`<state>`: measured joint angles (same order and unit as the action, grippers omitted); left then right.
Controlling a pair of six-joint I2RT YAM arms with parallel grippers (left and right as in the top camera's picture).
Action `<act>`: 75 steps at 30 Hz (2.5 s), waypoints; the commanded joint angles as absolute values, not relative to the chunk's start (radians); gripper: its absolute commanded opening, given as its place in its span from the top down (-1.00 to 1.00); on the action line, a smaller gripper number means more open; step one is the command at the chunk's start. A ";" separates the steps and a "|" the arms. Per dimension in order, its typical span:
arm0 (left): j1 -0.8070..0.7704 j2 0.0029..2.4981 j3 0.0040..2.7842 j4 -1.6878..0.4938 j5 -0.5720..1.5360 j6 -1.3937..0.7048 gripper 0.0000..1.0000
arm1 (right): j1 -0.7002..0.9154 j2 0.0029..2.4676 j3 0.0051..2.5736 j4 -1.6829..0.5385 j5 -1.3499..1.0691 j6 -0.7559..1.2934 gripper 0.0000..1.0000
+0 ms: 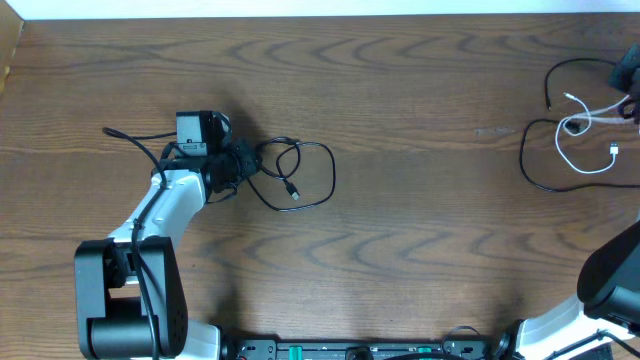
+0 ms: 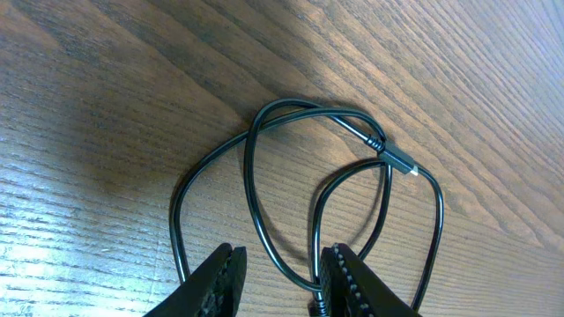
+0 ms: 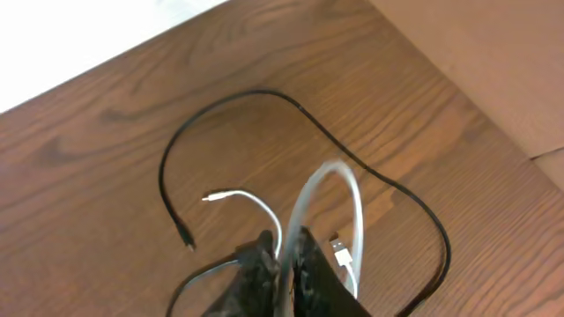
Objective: Untangle cables
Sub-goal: 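Lay the white cable at the upper right and open the right gripper, then move the right gripper back left to the black cable coil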
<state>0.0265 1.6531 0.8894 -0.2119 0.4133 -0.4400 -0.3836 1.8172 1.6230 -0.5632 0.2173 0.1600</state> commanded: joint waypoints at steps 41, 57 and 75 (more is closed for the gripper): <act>0.033 1.646 0.892 -0.208 0.338 -0.421 0.31 | -0.131 1.833 1.618 -0.746 -0.265 0.178 0.98; 0.033 1.646 0.892 -0.276 0.107 -0.530 0.16 | 0.165 1.835 1.531 -0.649 -0.265 0.072 0.30; 0.034 1.646 0.892 -0.272 0.107 -0.530 0.61 | 0.437 1.835 1.369 -0.309 -0.307 0.093 0.98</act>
<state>0.0265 1.6531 0.8894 -0.2687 0.1242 -0.5270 0.3981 1.8263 1.3445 -0.3370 -0.2932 0.0761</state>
